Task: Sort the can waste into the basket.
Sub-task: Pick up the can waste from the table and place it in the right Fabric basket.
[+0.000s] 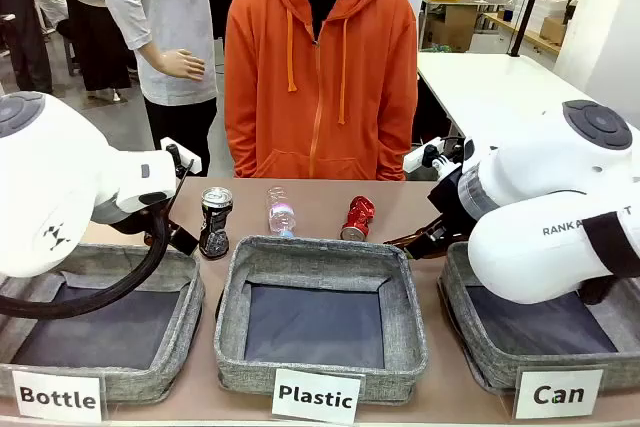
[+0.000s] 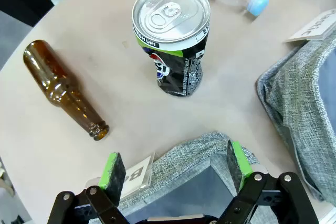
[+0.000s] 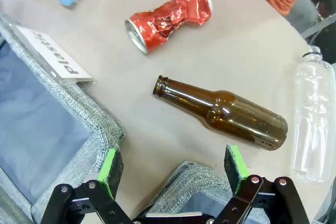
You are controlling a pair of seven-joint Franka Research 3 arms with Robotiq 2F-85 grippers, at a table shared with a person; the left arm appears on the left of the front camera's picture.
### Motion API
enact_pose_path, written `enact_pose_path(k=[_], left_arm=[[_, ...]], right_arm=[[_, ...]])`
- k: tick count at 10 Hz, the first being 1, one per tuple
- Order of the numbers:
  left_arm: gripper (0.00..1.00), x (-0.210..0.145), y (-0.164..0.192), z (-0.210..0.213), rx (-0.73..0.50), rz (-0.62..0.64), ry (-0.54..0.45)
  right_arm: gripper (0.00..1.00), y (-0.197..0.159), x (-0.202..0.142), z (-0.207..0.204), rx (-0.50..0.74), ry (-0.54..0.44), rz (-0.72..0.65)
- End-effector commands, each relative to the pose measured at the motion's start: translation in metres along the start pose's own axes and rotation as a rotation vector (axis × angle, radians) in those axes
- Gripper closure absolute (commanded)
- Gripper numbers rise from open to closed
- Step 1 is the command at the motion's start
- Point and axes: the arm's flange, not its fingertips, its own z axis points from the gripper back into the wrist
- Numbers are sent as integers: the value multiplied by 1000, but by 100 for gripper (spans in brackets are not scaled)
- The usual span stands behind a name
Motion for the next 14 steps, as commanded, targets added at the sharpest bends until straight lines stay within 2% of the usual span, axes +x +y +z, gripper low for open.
enact_pose_path(k=[1, 14], left_arm=[[0, 0, 0, 0, 0, 0, 0], [0, 0, 0, 0, 0, 0, 0]], right_arm=[[0, 0, 0, 0, 0, 0, 0], [0, 0, 0, 0, 0, 0, 0]])
